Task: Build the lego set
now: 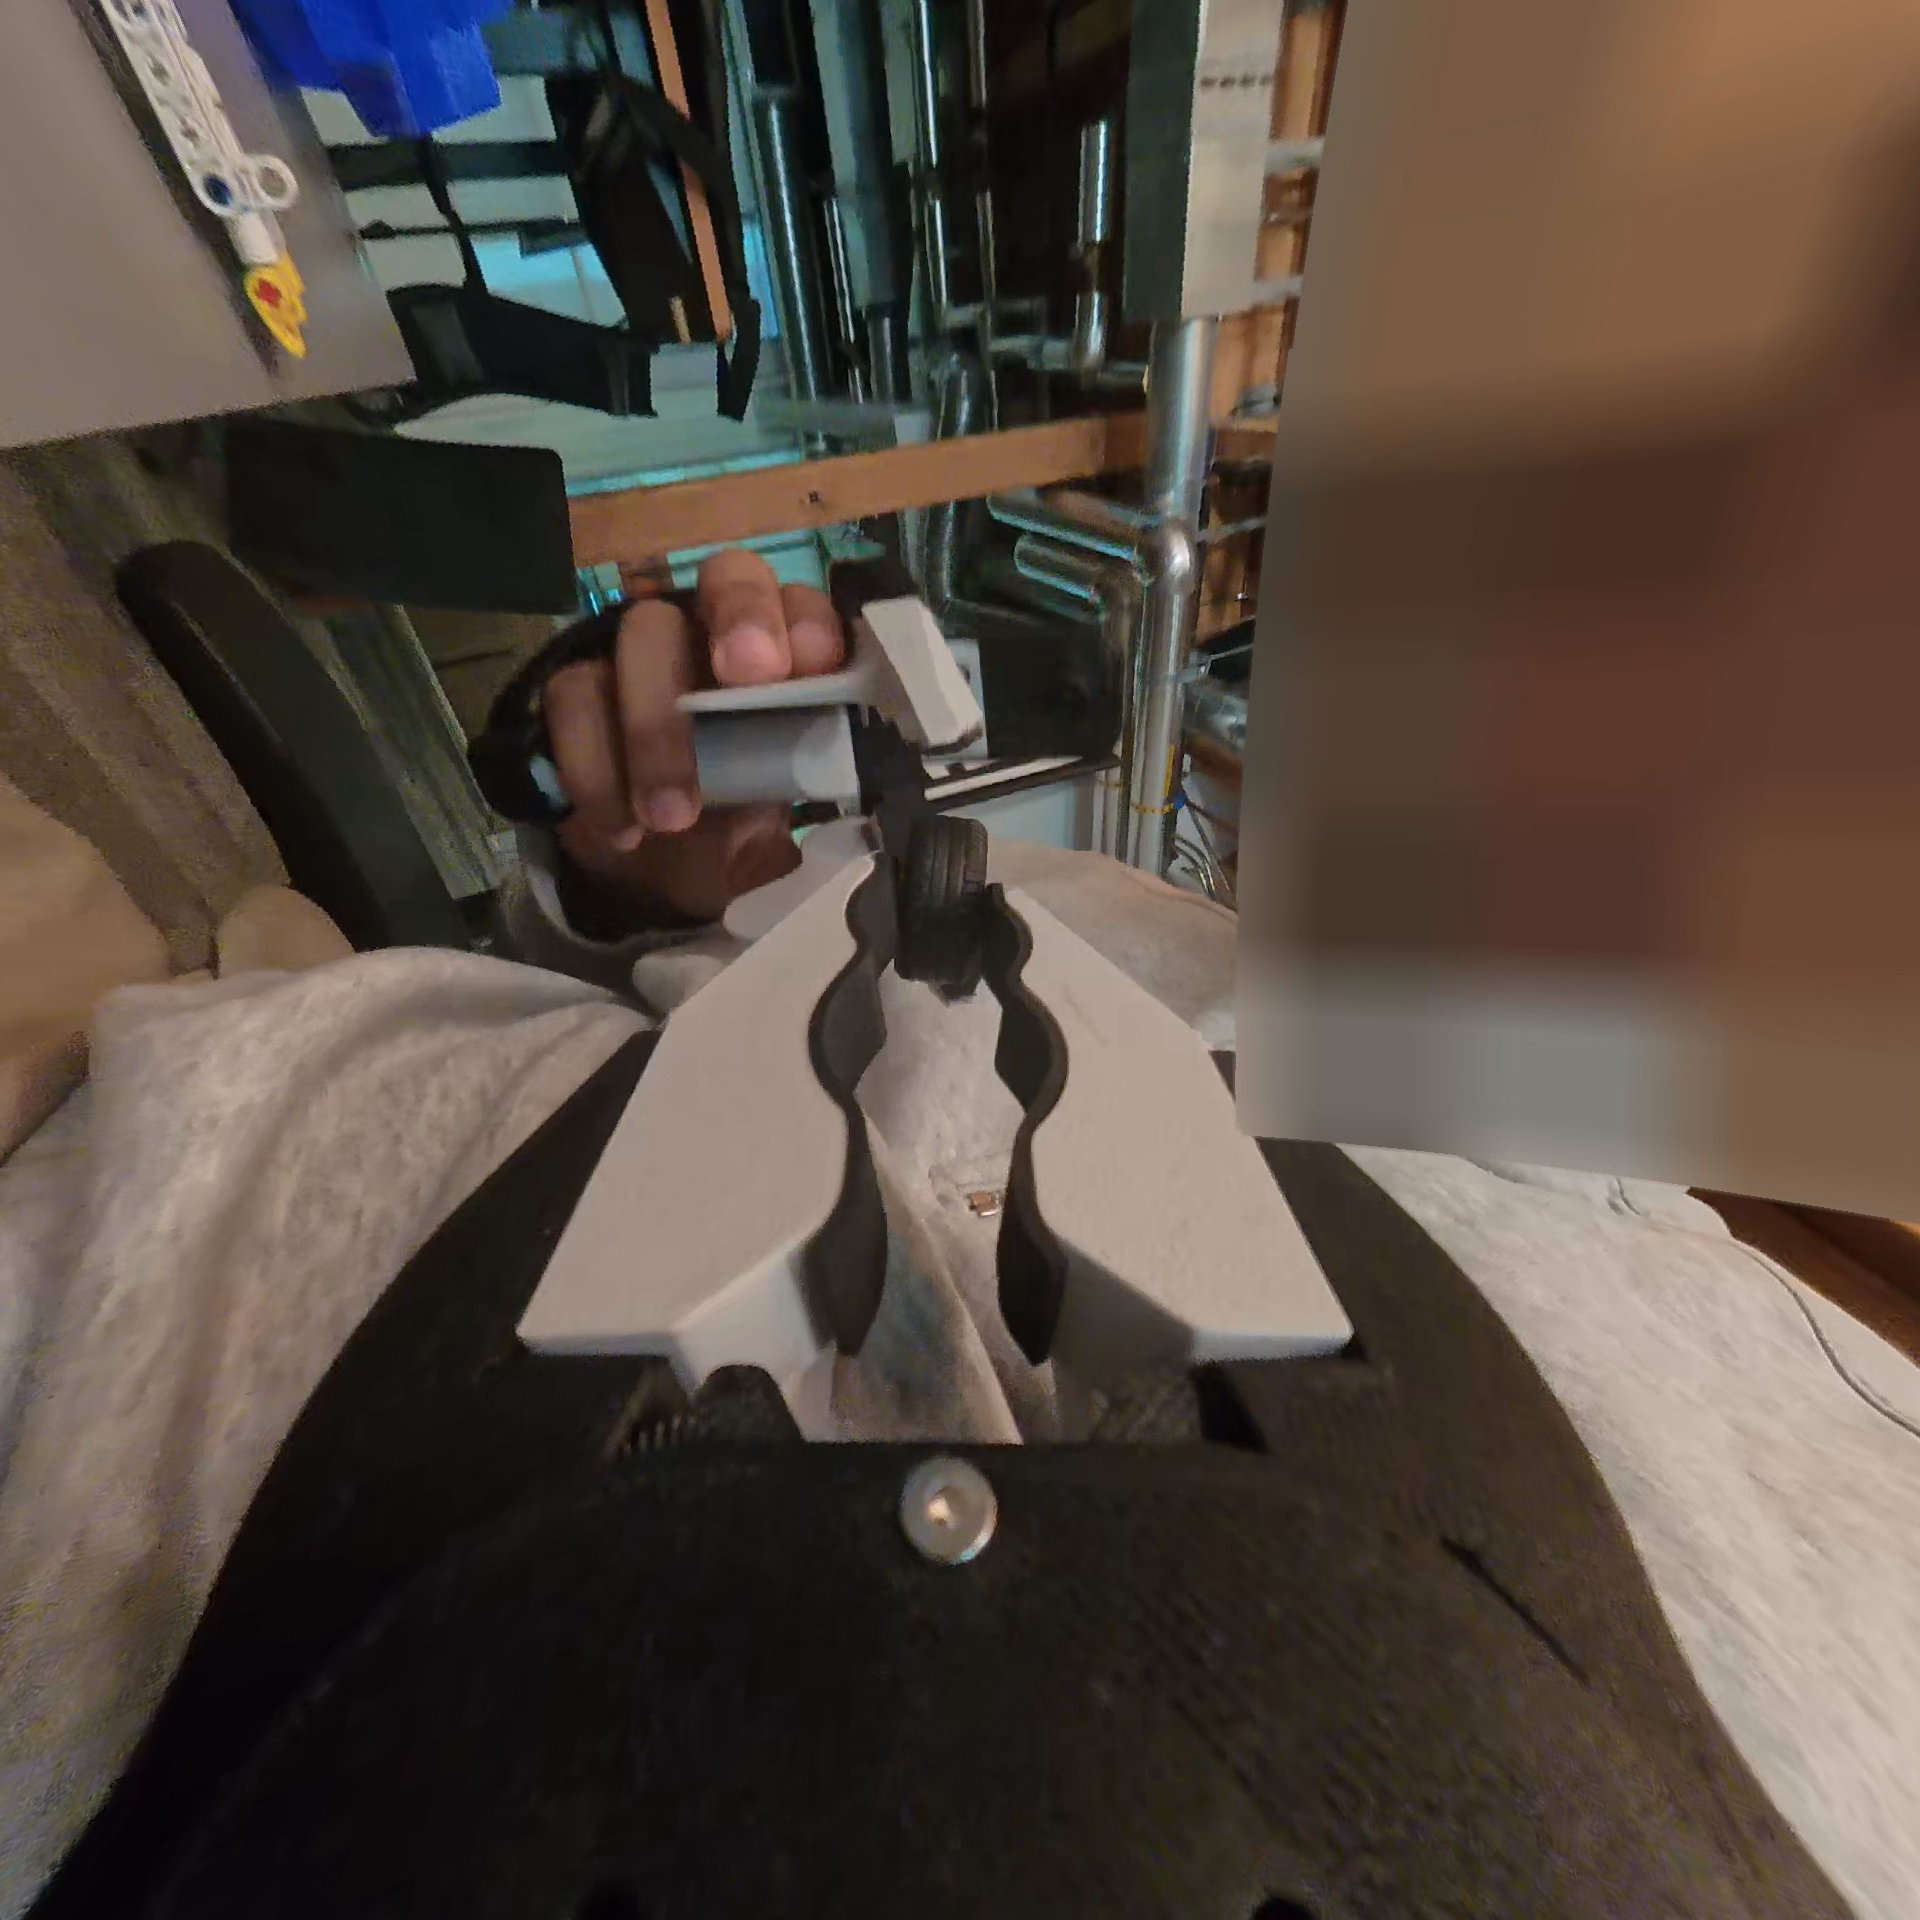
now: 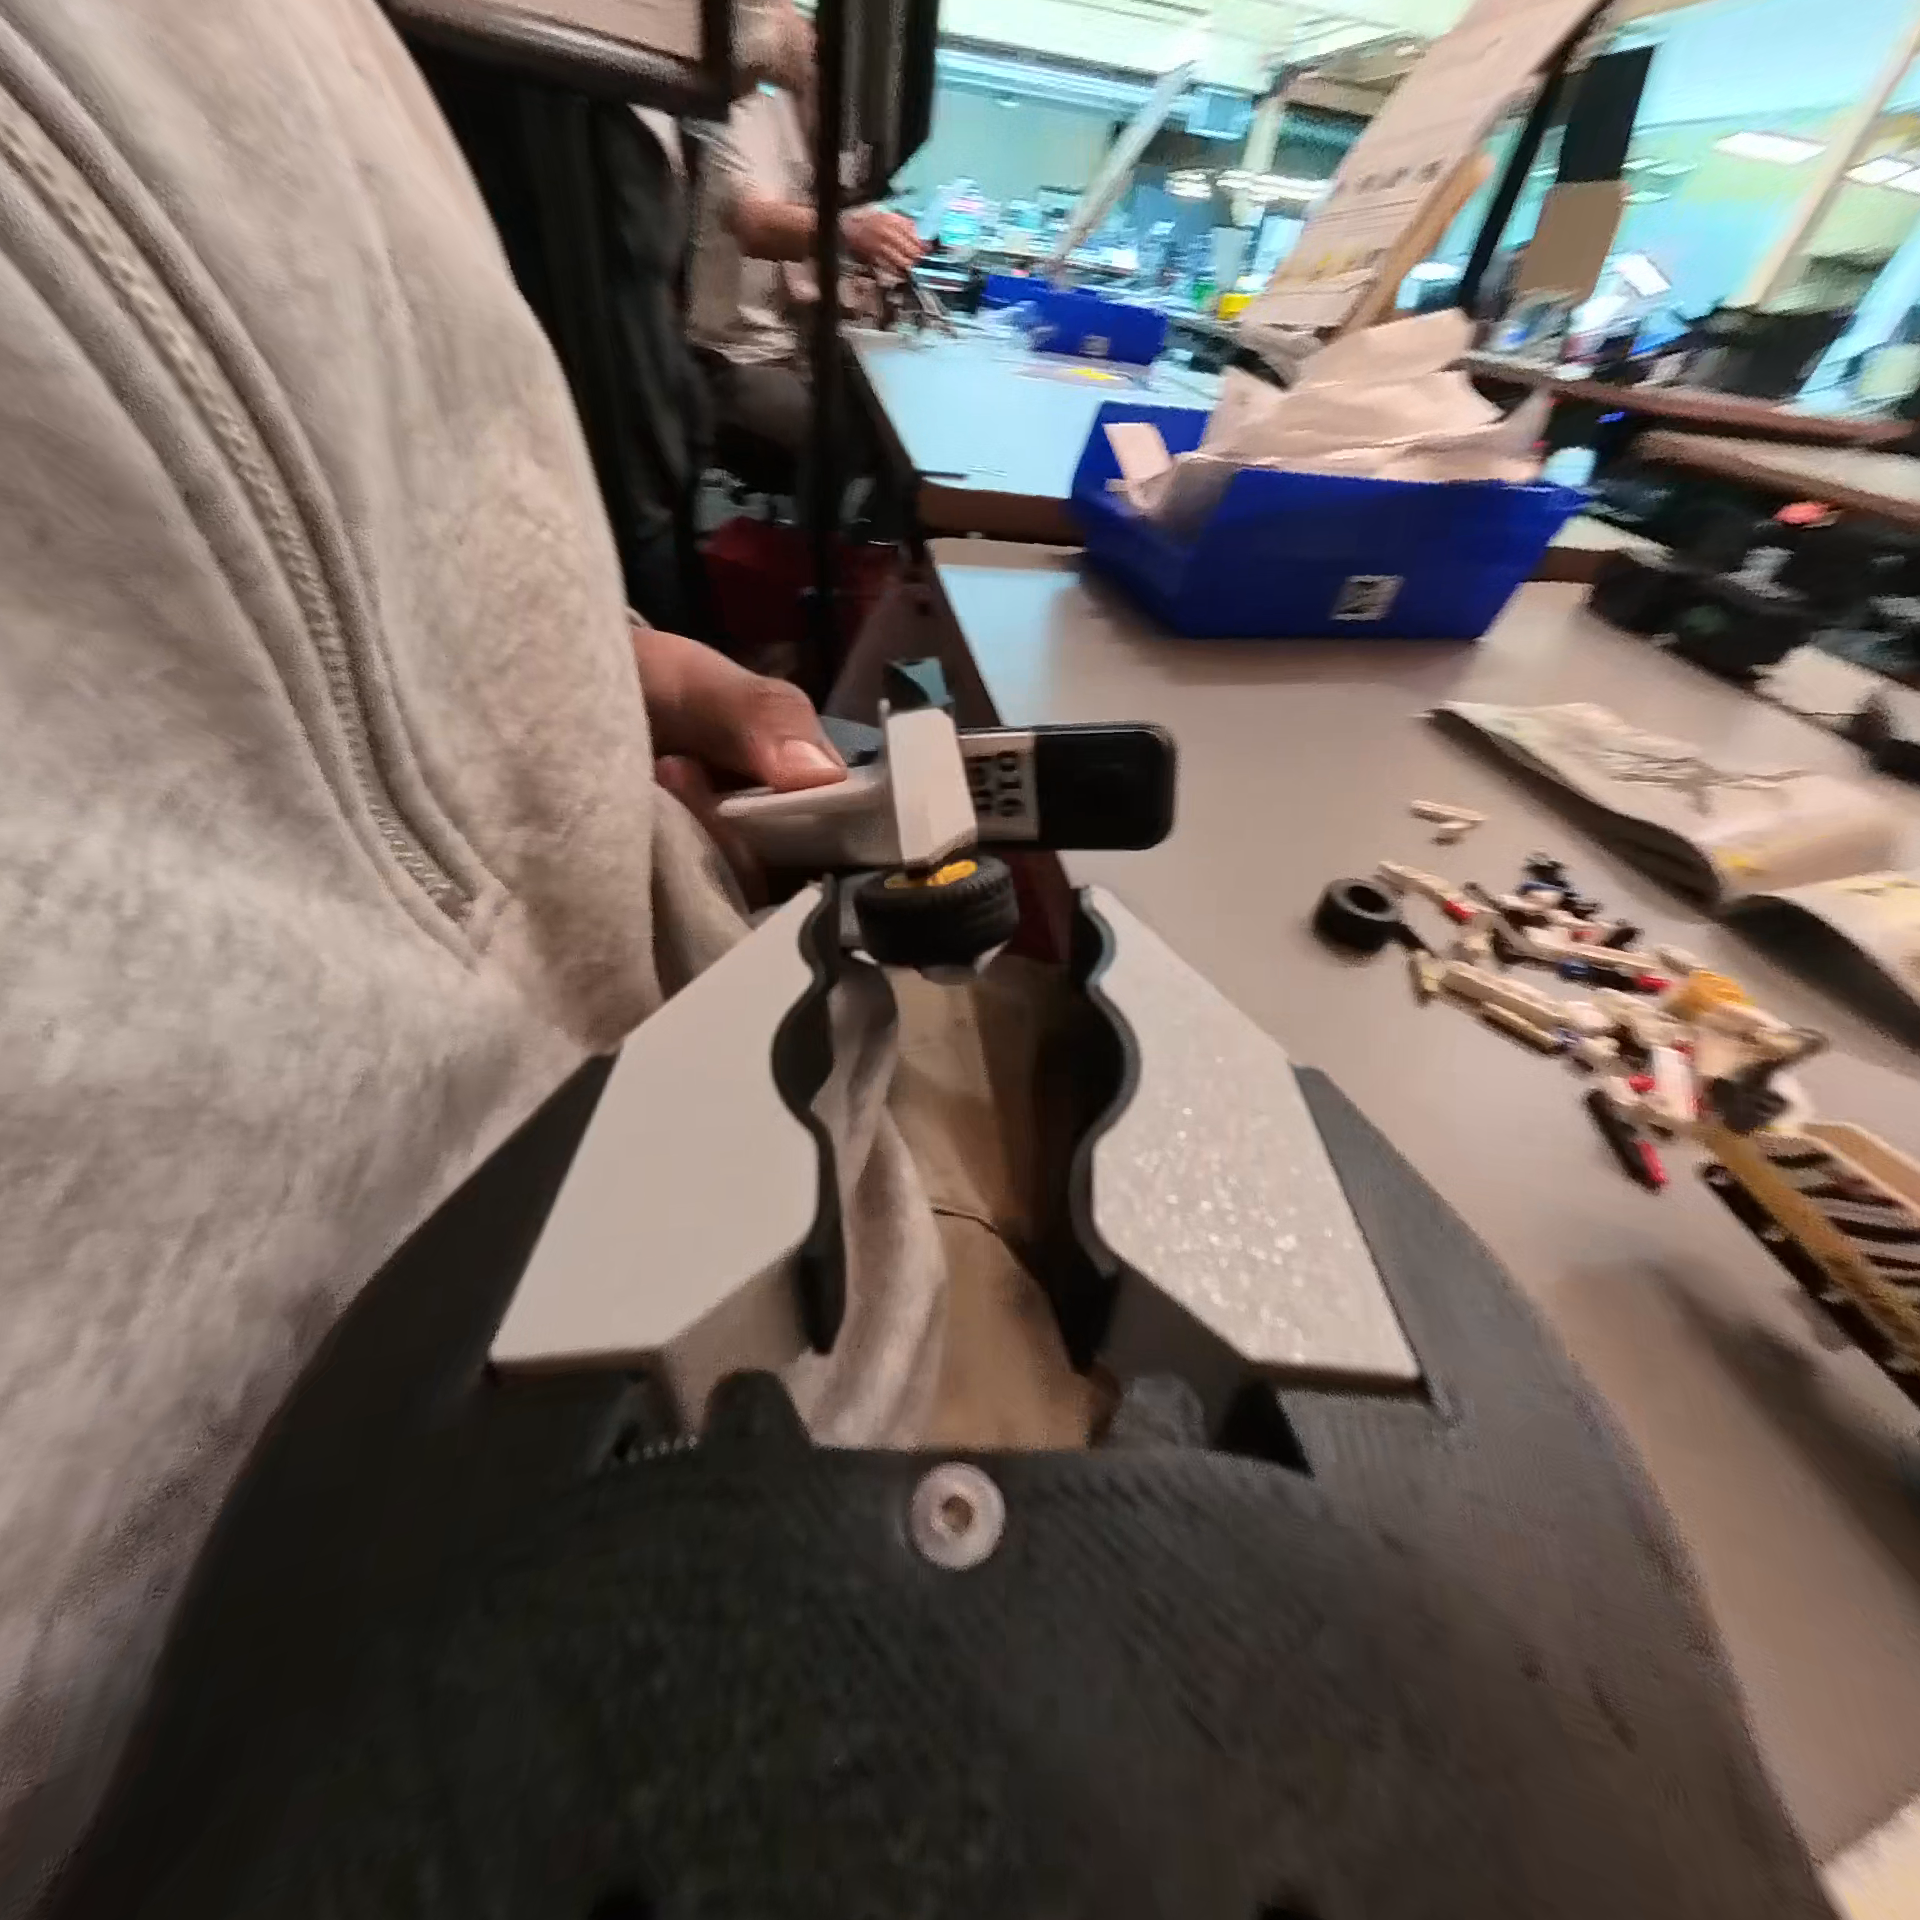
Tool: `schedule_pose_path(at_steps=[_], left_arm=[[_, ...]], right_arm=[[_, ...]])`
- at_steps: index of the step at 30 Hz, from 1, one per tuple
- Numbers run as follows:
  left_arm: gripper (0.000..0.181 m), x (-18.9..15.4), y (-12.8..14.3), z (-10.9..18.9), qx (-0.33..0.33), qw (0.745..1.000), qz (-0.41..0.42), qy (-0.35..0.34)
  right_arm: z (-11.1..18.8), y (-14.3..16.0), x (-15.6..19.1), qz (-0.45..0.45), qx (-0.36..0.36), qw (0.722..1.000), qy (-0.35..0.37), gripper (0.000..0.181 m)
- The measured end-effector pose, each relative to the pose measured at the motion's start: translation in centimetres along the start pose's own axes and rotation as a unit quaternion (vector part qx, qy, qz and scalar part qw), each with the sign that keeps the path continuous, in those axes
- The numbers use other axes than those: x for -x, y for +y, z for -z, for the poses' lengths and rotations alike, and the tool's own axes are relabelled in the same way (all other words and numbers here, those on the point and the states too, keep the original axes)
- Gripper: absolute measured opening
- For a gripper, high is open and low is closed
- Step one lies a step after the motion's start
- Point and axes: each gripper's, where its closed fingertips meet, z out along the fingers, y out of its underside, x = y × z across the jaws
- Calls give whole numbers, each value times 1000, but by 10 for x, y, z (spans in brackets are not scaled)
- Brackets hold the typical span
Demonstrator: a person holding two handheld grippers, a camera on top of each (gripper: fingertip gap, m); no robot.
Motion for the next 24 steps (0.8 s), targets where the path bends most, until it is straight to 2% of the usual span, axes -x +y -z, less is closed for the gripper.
schedule_pose_path(at_steps=[3,6,12,16,18,20,22,24], left_arm=[[14,1,0,-1,0,1000,2,-4],[14,3,4,-2,8,1000,5,-13],[14,7,17,-7,47,999,3,-28],[14,9,32,-15,97,995,10,-25],[14,8,34,-17,106,994,11,-21],[14,6,26,-14,82,996,9,-16],[14,5,17,-9,56,998,4,-16],[14,3,11,-5,33,999,-3,-12]], right_arm=[[-5,5,2,51,22,997,48,30],[-6,8,5,99,43,993,54,30],[1,10,21,21,41,994,-103,30],[10,10,38,-42,41,971,-230,30],[12,8,40,-76,32,962,-262,31],[8,7,32,-87,24,967,-237,31],[2,5,17,-83,8,982,-169,44],[2,-1,6,-61,-17,993,-97,47]])
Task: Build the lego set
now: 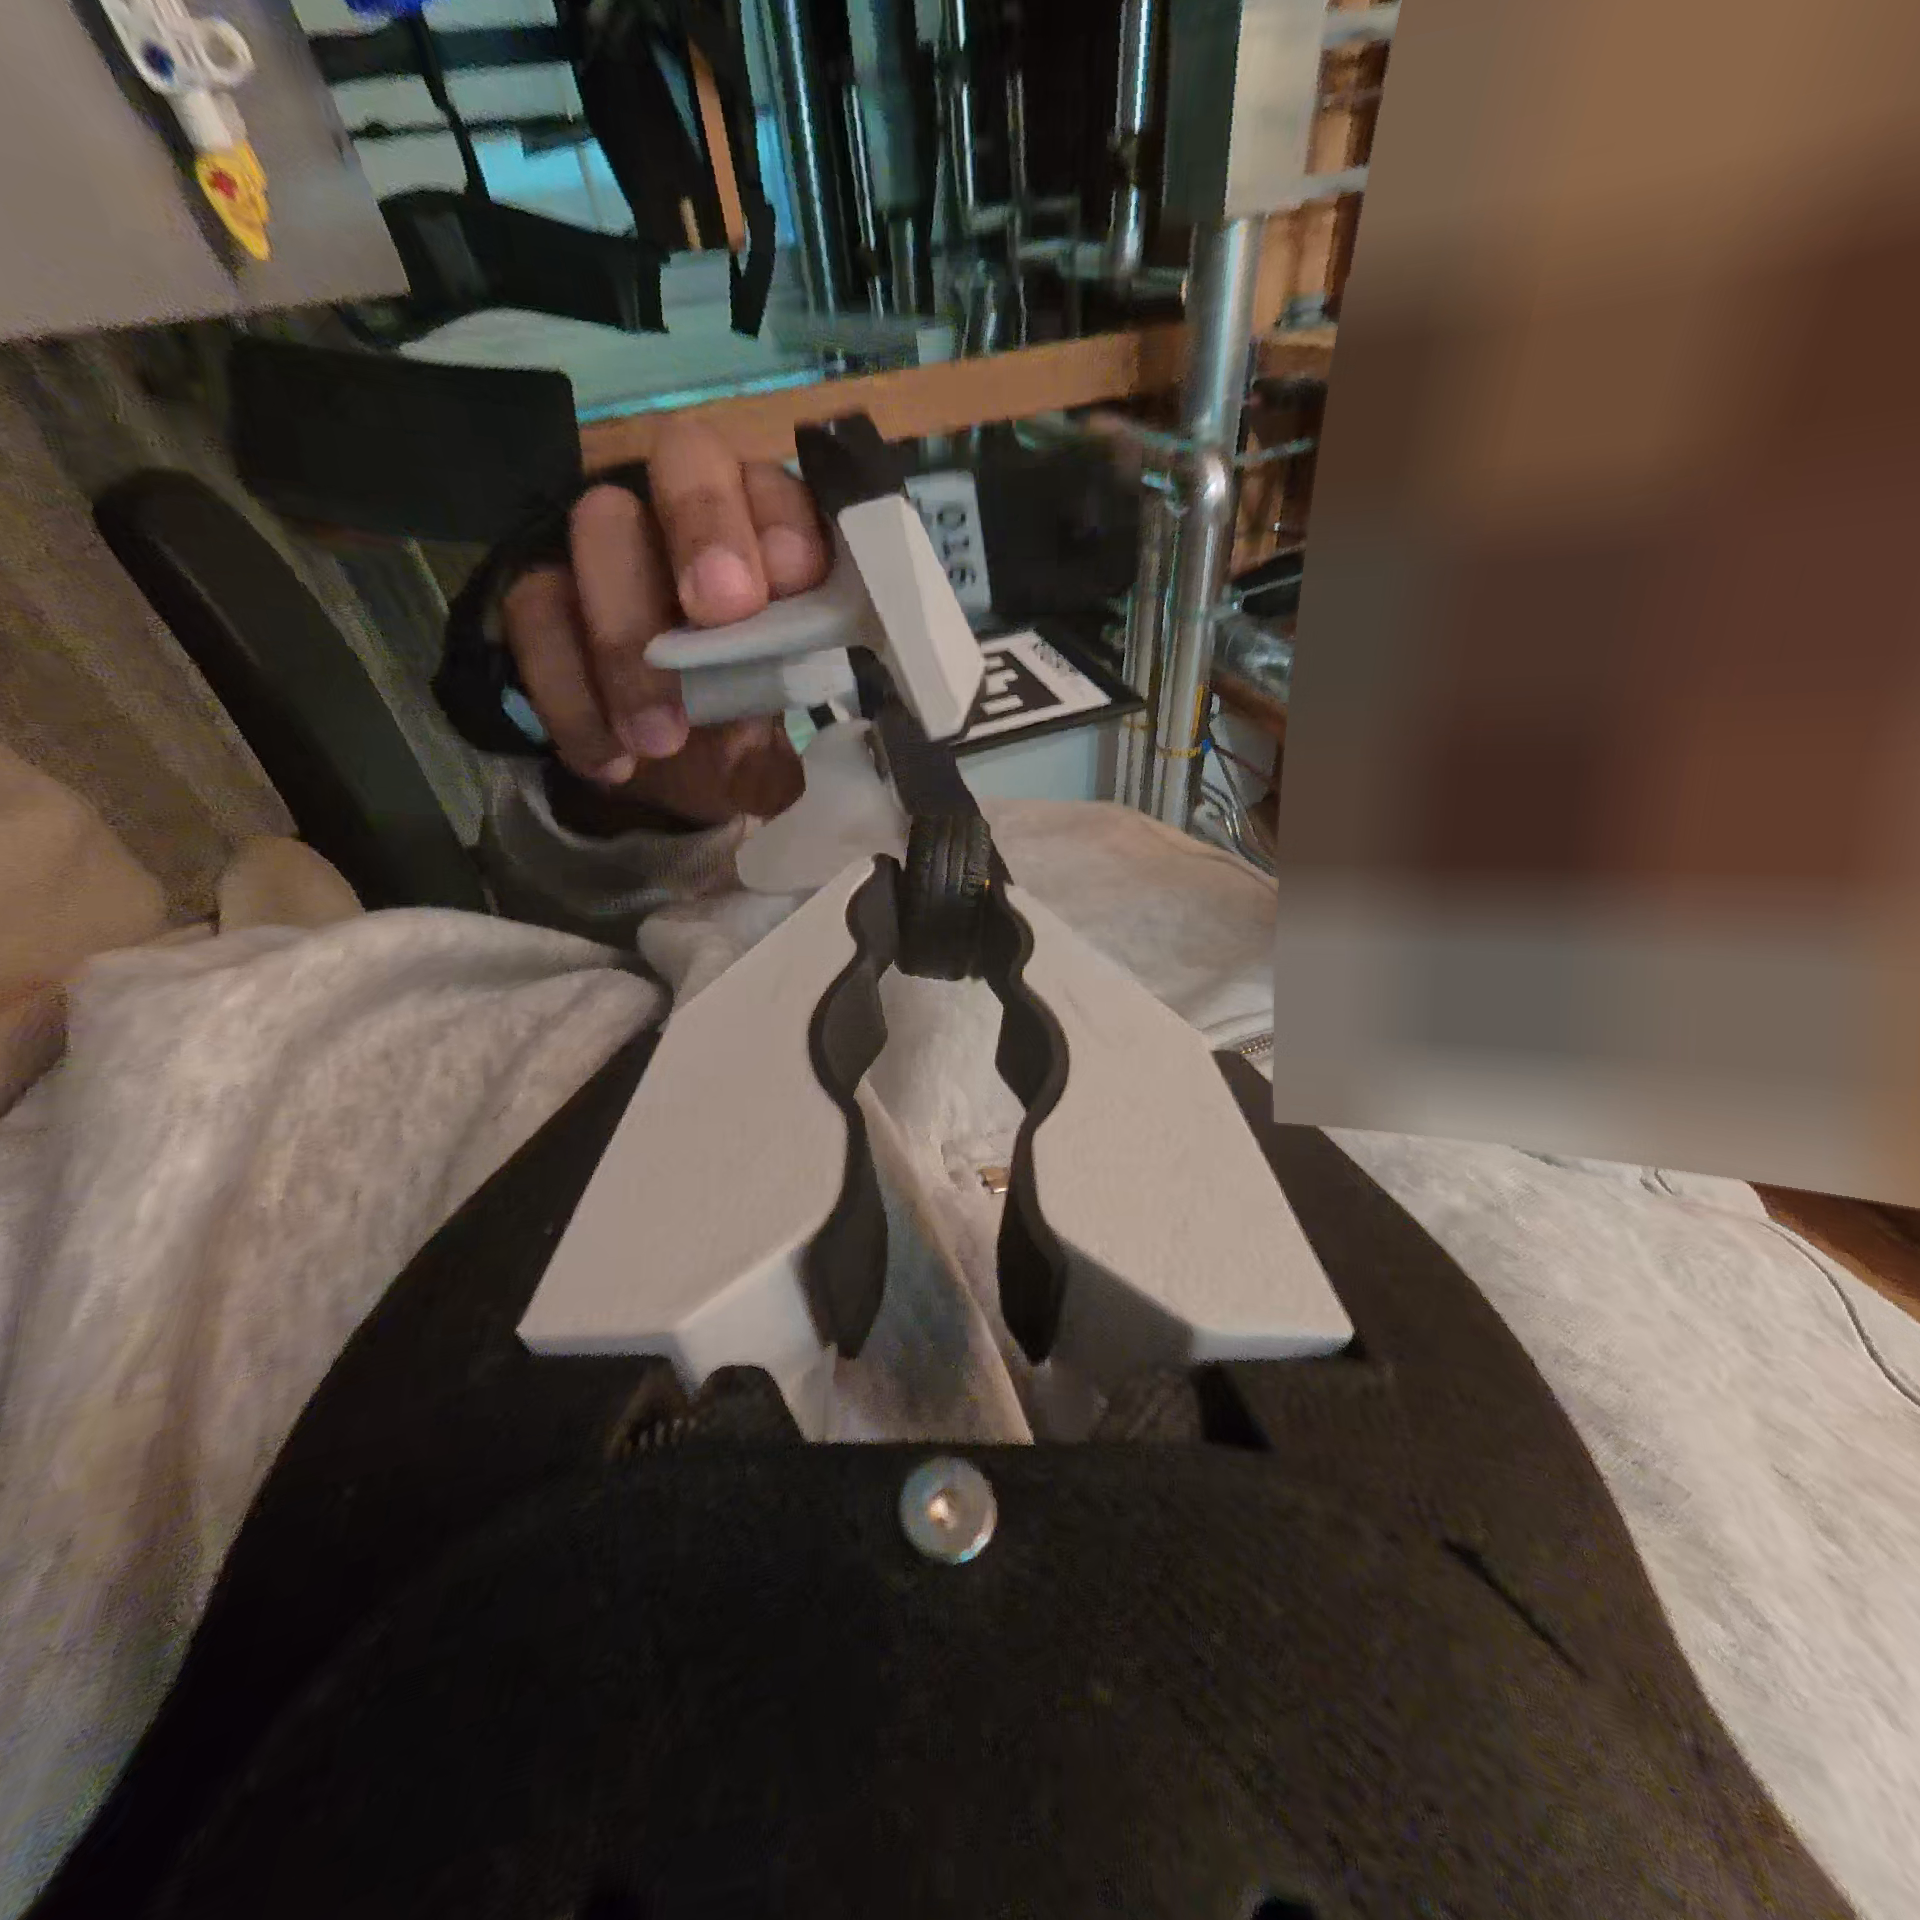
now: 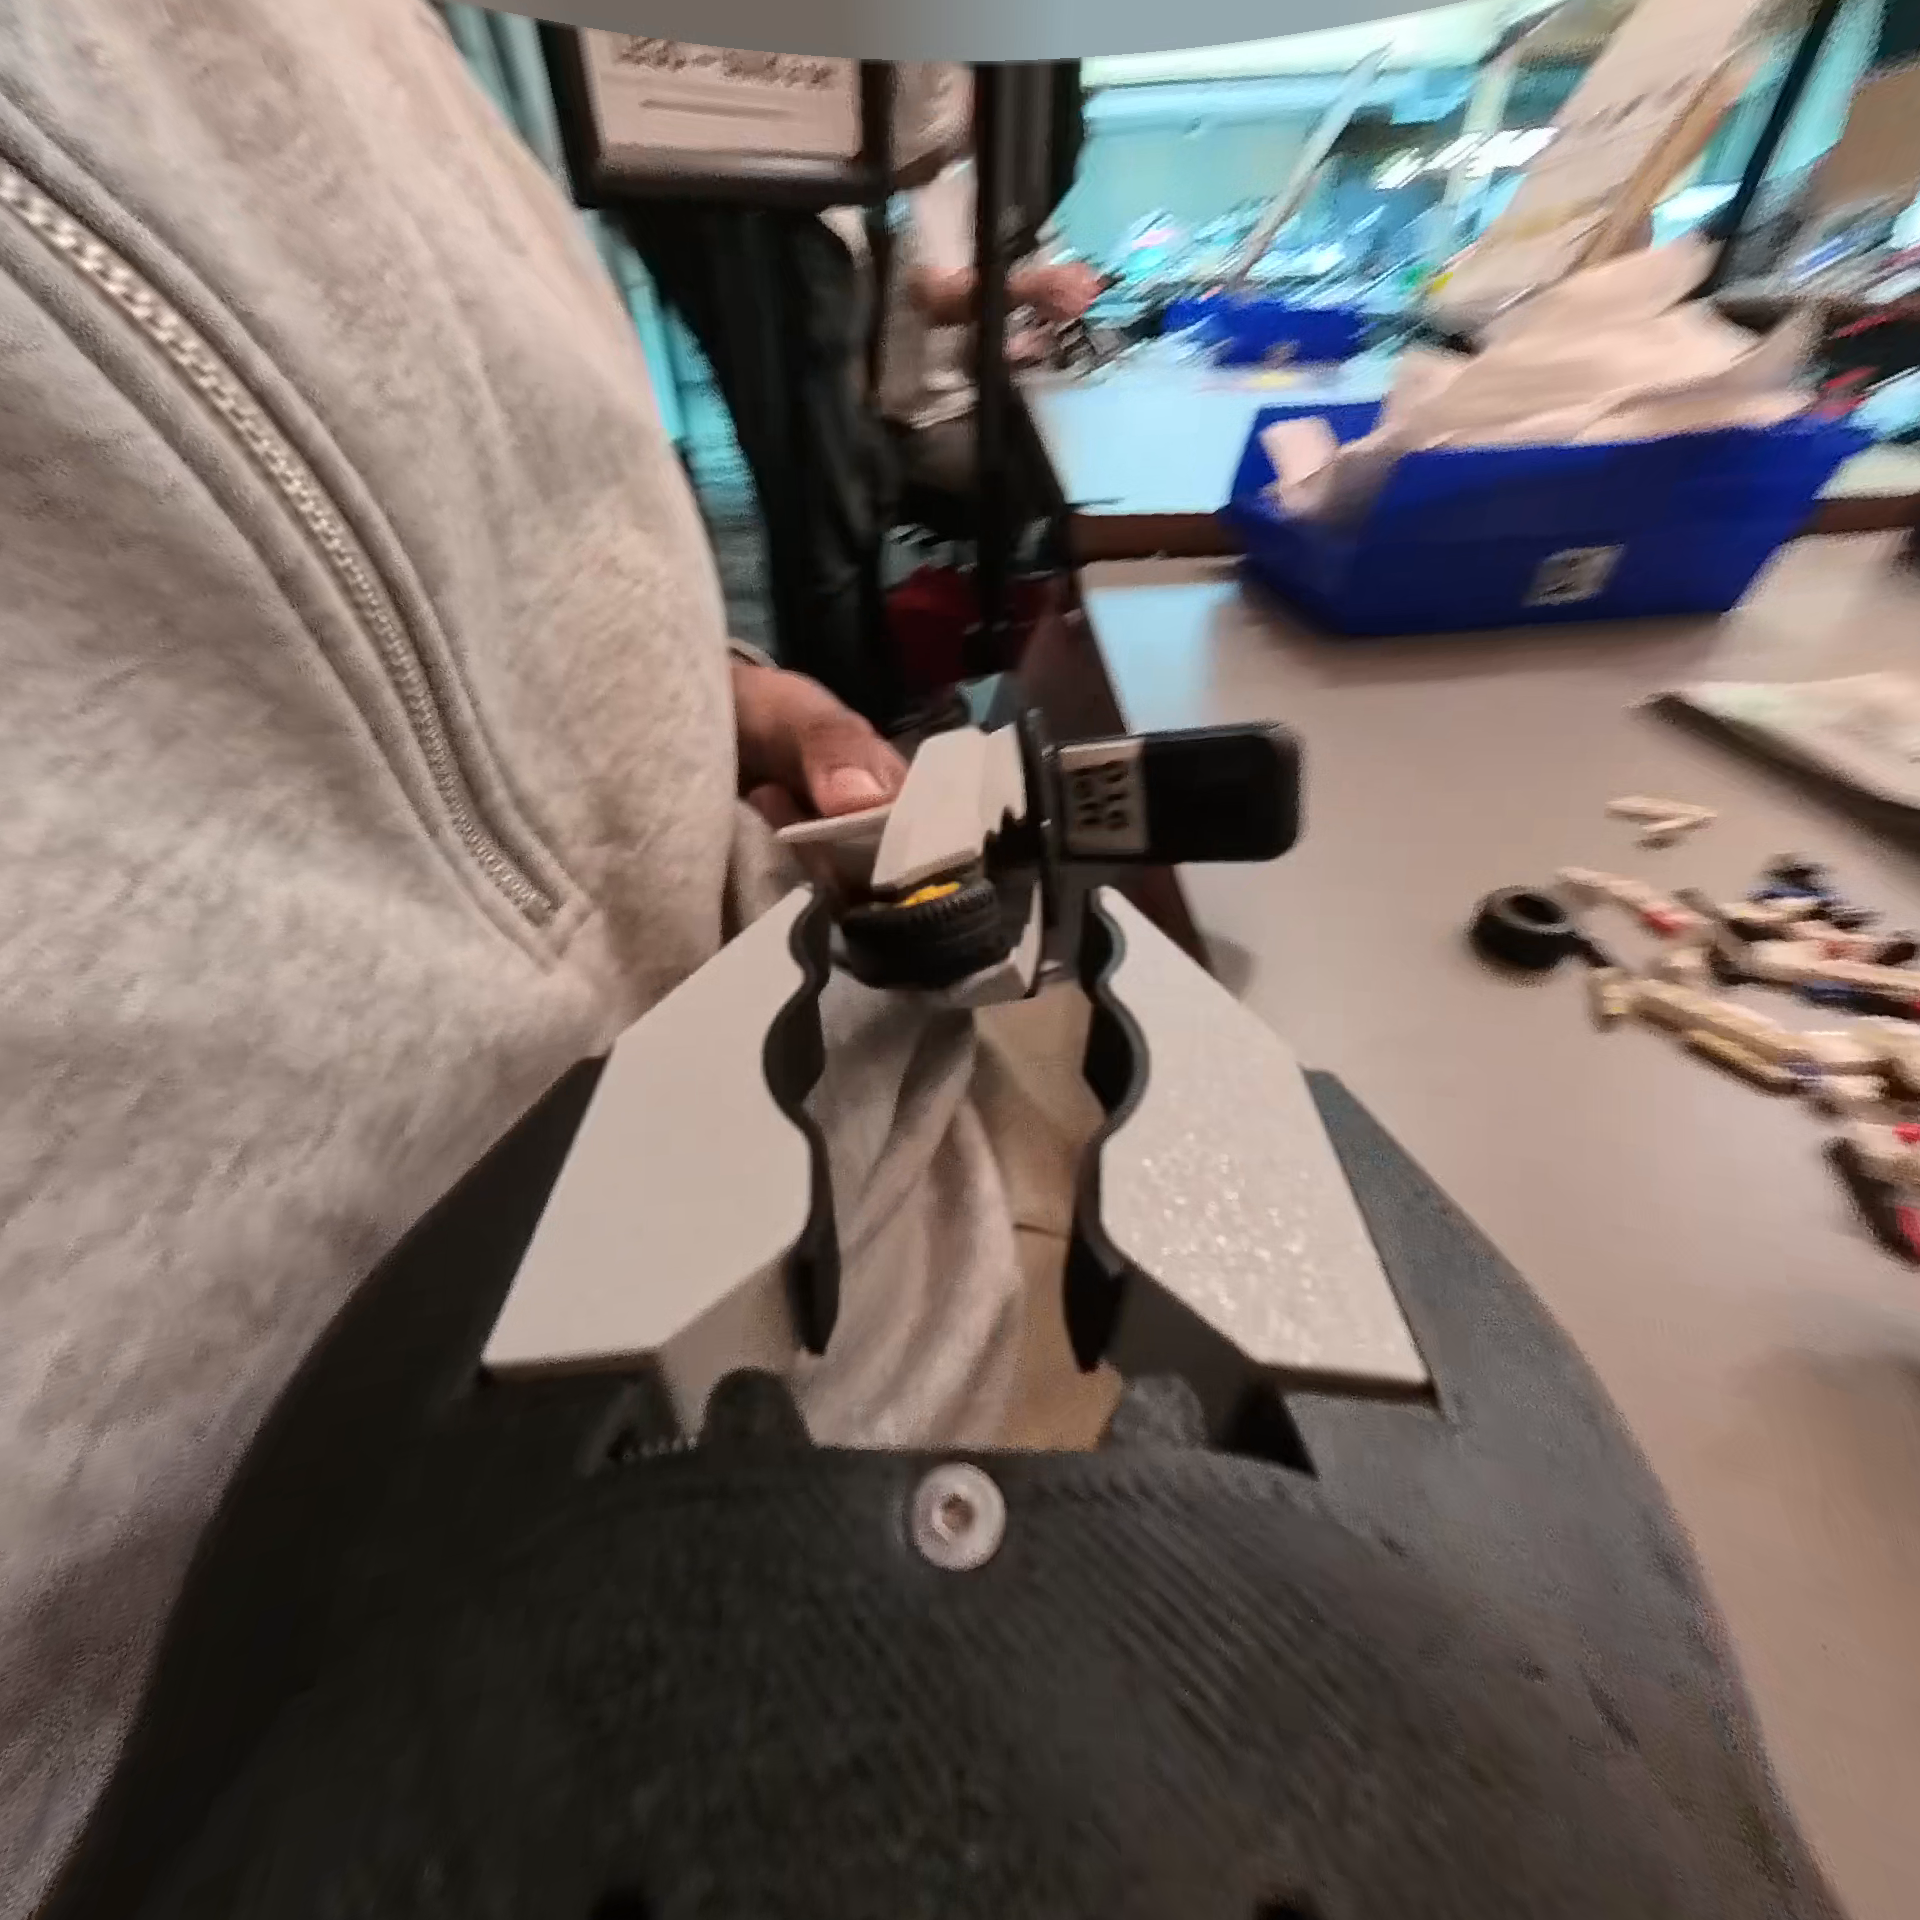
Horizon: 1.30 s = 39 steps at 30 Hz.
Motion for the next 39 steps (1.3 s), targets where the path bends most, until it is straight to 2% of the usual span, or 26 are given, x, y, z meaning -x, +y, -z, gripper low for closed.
schedule_pose_path(at_steps=[2,5,6,7,9,14,20,25,28,32,39], left_arm=[[14,-1,-6,3,-19,1000,-4,3],[14,-1,-11,5,-37,999,-5,4],[14,-1,-11,5,-39,999,-7,3],[14,-1,-10,4,-37,999,-8,0],[14,0,-10,5,-37,999,-12,-10],[14,4,-5,5,-27,999,-13,-39],[14,7,5,-3,7,997,-47,-67],[14,6,19,-13,48,998,-24,-35],[15,-3,26,-19,78,997,-13,2],[17,-6,18,-15,57,998,-10,15],[25,-16,2,-4,12,999,-32,34]], right_arm=[[1,-5,-3,37,-12,998,57,48],[0,0,-8,121,29,983,138,44],[-2,2,-9,151,51,974,159,37],[-4,5,-8,181,69,966,168,30],[-6,7,-7,215,92,956,176,30],[-7,12,-3,159,99,977,103,29],[-2,13,10,51,99,993,-40,29],[5,12,29,-29,95,979,-177,30],[7,2,40,-88,47,961,-259,30],[5,-5,30,-125,-22,960,-251,30],[15,-19,3,-118,-116,978,-125,30]])
